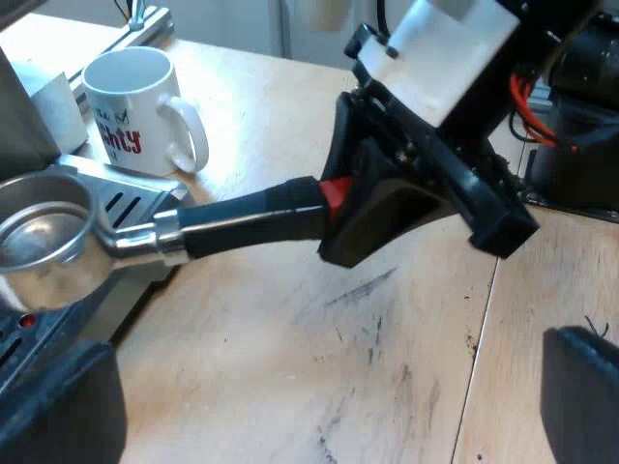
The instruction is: Grind coffee beans and then tamp
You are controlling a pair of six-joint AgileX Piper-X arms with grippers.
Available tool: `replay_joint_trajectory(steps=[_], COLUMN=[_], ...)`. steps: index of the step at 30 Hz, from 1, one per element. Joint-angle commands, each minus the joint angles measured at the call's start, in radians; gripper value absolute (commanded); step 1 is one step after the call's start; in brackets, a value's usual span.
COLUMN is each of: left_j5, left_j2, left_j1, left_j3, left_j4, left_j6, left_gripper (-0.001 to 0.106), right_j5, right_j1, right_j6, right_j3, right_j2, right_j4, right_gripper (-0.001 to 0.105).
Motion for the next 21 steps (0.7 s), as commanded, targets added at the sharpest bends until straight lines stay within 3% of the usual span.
replay_joint_trajectory(steps=[1, 4, 7, 14, 21], left_j5=[-0.016, -0.040, -0.066, -0.082, -0.082], left_j2=[-0.007, -0.007, -0.007, -0.007, -0.005], left_j1=[-0.002, -0.002, -0.002, -0.002, -0.002], left_j3=[-0.004, -0.002, -0.002, 0.001, 0.036], left_j4=[0.025, 0.018, 0.018, 0.021, 0.013], left_j6=[0.016, 0.048, 0.073, 0.074, 0.074], left_gripper=[0.088, 0.088, 0.088, 0.088, 0.088], right_j5=[0.009, -0.057, -0.112, -0.114, -0.114], right_j1=[0.000, -0.003, -0.002, -0.002, -0.002], right_j6=[-0.116, -0.200, -0.238, -0.241, -0.238], right_j3=[0.033, 0.077, 0.121, 0.220, 0.254], right_j2=[-0.066, -0.097, -0.102, -0.102, -0.099], right_j4=[-0.078, -0.118, -0.168, -0.292, -0.299], right_gripper=[0.000, 0.000, 0.000, 0.000, 0.000])
